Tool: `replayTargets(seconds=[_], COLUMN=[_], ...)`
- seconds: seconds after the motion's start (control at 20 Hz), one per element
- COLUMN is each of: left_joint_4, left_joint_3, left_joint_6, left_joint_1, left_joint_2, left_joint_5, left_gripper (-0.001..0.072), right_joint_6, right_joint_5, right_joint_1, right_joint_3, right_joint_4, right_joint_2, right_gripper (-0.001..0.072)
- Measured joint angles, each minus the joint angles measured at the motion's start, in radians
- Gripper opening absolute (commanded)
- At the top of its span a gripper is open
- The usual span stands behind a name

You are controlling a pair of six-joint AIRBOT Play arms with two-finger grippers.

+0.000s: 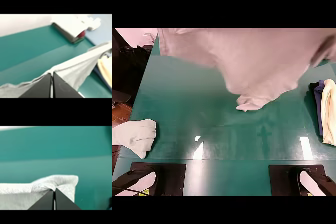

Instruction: Fold the shirts.

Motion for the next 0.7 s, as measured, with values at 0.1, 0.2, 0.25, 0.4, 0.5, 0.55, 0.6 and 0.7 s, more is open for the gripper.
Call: replayTargets(seconds=[0.1,0.2,0.25,0.4,0.5,0.55,0.6,0.7], left_joint_4=[-0.055,-0.092,-0.105,-0.128,-0.13,-0.129,-0.123,-0.073], left_joint_3=[0.014,0.021,0.023,0.027,0.024,0.01,-0.019,-0.119], left_joint_6=[0.0,0.0,0.0,0.001,0.001,0.001,0.001,-0.007], left_joint_1=[0.001,0.001,0.001,0.001,0.001,0.001,0.001,0.001], left_joint_2=[0.034,0.074,0.098,0.161,0.181,0.189,0.195,0.199], left_joint_5=[0.019,0.039,0.052,0.074,0.063,0.042,0.023,-0.005], left_gripper=[0.0023,0.0024,0.0024,0.0024,0.0023,0.0023,0.0023,0.0023], right_joint_6=[0.0,0.0,0.0,-0.008,-0.012,-0.014,-0.014,-0.015], right_joint_5=[0.0,0.0,0.0,0.013,0.041,0.067,0.09,0.127], right_joint_1=[-0.047,-0.093,-0.113,-0.161,-0.176,-0.176,-0.163,-0.098], right_joint_3=[0.066,0.137,0.172,0.291,0.374,0.409,0.435,0.441], right_joint_4=[-0.005,-0.007,-0.007,-0.01,-0.004,0.005,0.015,0.025], right_joint_2=[0.047,0.078,0.085,0.078,0.042,0.013,-0.019,-0.086], right_gripper=[0.0011,0.0011,0.0011,0.001,0.001,0.001,0.001,0.0009])
